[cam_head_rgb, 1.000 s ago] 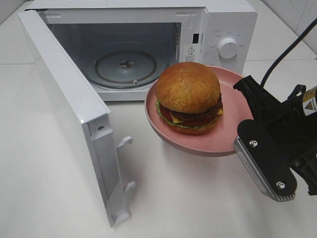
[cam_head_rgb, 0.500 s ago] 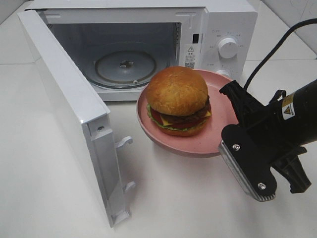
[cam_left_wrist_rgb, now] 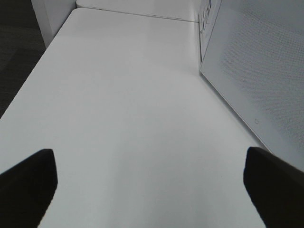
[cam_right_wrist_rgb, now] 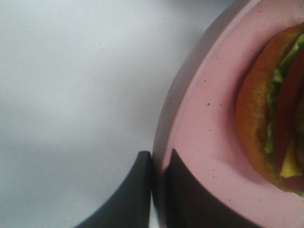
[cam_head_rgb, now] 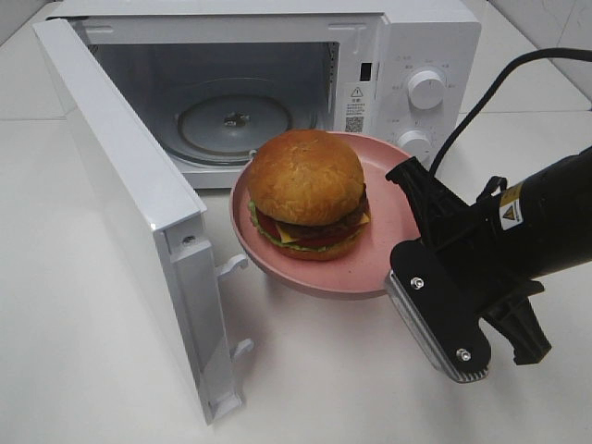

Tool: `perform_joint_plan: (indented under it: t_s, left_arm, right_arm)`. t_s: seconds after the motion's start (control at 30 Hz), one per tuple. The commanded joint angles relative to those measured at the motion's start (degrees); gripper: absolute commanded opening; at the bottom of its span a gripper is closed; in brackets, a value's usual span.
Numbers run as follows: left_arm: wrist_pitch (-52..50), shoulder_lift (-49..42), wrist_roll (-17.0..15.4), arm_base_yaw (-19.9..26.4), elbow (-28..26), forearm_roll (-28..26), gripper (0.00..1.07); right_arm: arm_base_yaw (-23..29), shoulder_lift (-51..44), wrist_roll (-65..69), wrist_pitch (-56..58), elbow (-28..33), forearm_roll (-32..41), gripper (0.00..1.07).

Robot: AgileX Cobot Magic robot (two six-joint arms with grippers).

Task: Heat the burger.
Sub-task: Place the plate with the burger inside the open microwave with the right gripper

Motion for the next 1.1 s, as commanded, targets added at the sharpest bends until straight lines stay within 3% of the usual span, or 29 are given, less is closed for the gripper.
perform_joint_plan:
  t_s: [0.03,0.43,1.1]
  left_arm:
    - [-0.7,-0.6,-0.1,0.2,0.1,-0.2,1.00]
    - [-0.7,-0.6,-0.1,0.2,0.1,-0.2,1.00]
    - [-0.7,-0.6,-0.1,0.2,0.1,-0.2,1.00]
  right_arm:
    - [0.0,-0.4,-2.2,-3.6,-1.0,2.5,0.03]
    - [2.9,5.7,-2.2,-3.4,-6.4,2.7,0.03]
    - [2.9,15.1,-2.0,-1.7,-17.4,3.5,0.03]
